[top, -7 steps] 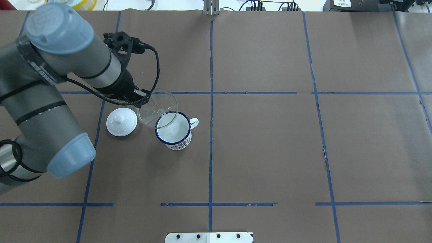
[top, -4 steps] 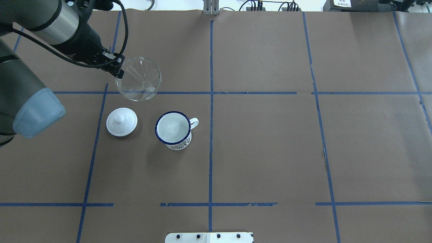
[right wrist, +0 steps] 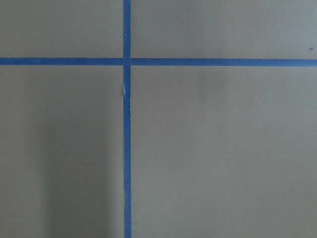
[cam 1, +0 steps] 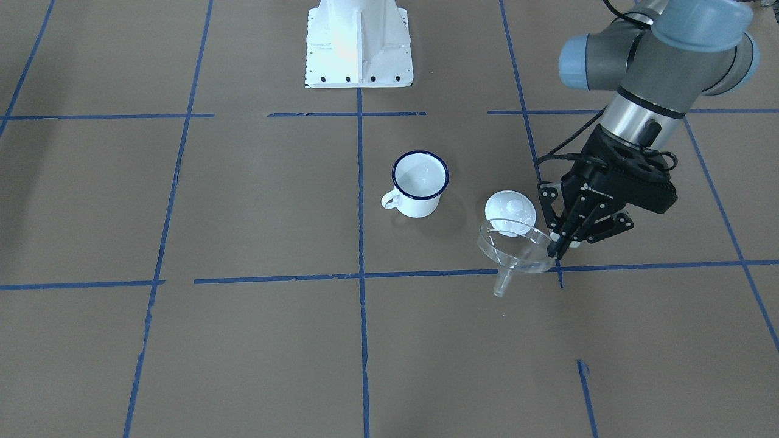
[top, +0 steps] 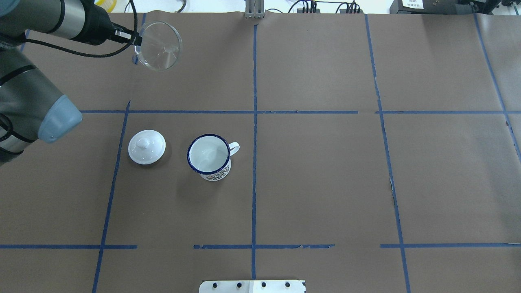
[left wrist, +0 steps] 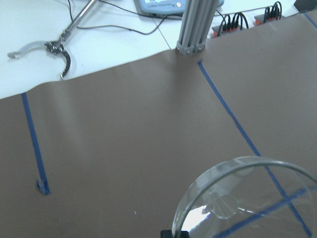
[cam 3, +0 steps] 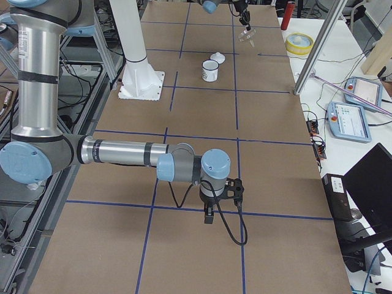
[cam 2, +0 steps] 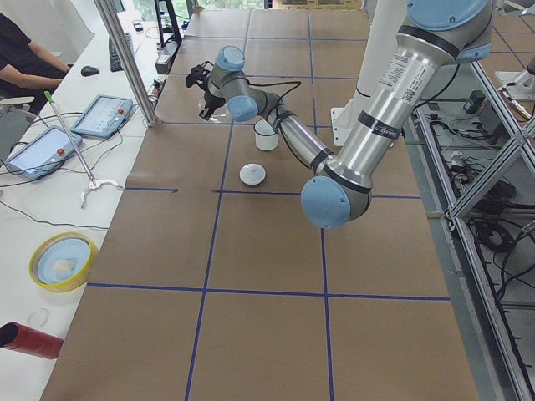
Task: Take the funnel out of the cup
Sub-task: 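Lift the funnel out of the mug and carry it farther from the robot, then lower the funnel onto the table and open the left gripper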
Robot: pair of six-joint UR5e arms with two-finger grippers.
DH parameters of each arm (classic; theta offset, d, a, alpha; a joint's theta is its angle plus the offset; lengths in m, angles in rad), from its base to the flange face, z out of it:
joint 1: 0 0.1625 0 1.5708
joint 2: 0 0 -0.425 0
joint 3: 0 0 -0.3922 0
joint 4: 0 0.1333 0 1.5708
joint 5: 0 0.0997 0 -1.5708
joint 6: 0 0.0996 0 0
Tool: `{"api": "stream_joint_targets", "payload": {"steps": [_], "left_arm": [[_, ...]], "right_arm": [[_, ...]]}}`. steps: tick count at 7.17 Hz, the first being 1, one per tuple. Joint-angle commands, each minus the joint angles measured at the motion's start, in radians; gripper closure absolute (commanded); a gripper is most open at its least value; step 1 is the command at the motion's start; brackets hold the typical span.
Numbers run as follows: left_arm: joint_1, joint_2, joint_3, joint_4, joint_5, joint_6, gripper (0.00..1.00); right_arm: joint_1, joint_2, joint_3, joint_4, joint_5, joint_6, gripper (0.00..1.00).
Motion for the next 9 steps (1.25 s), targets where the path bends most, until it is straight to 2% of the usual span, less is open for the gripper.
{"api": "stream_joint_targets", "payload": {"steps": [1,2,3,5,6,9], "left_arm": [[0.069,0.057,0.174,-0.351,0.249,-0.163,1.0],[0.144,0.076,0.265,-0.514,0.362,-0.216,1.0],[0.219,0.079,0.317,-0.606,0.471,-0.251,1.0],[0.339,0.083,0.377,-0.665,0.655,-0.352,1.0],[0.361,0.082,0.399,-0.688,0.694,-0.357,1.0],[0.361,0.073,0.431,-0.686,0.694,-0.377,1.0]], "right_arm": [[0.0,0.0,0.0,0.0,0.0,0.0,0.0],[0.0,0.0,0.0,0.0,0.0,0.0,0.0],[0.0,0.001,0.0,0.0,0.0,0.0,0.0],[0.0,0.0,0.0,0.0,0.0,0.0,0.0],[0.0,0.001,0.0,0.0,0.0,0.0,0.0],[0.0,0.0,0.0,0.0,0.0,0.0,0.0]]}}
